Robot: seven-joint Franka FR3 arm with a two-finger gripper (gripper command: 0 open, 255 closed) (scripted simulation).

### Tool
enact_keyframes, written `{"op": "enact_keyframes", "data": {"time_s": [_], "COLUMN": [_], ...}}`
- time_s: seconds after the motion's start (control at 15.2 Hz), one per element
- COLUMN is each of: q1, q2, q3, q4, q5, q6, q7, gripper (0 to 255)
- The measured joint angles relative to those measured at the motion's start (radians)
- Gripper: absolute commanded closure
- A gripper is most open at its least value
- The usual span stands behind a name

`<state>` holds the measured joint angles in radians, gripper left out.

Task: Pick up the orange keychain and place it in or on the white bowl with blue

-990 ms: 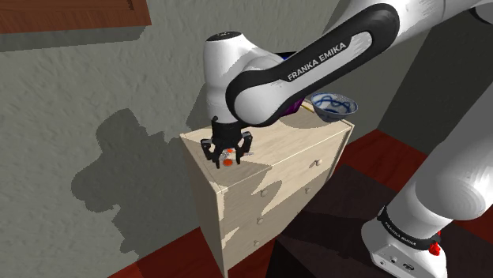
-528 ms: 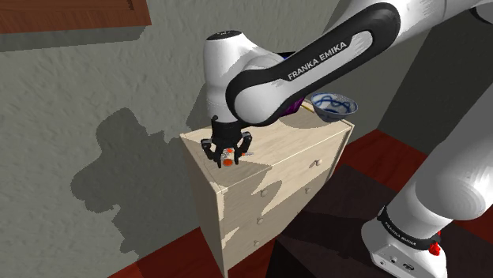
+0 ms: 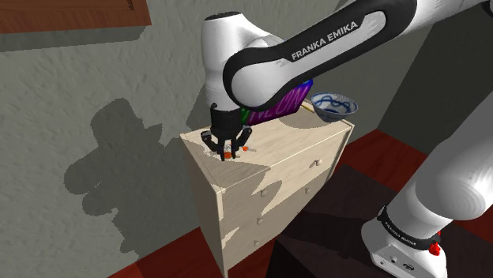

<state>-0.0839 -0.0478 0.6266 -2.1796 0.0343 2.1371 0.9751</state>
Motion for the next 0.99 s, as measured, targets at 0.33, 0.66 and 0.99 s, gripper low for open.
{"op": "enact_keyframes", "data": {"time_s": [0.33, 0.66, 0.99], "q1": [-0.001, -0.003, -0.004], "q2": [-0.039, -0.058, -0.080], "q3": [-0.007, -0.012, -0.018], "q4": [0.035, 0.087, 0.134], "q5": [0.024, 0.034, 0.045], "q6": [-0.067, -0.136, -0.201], "q7": [-0.019, -0.027, -0.036], "gripper": [255, 255, 255]}}
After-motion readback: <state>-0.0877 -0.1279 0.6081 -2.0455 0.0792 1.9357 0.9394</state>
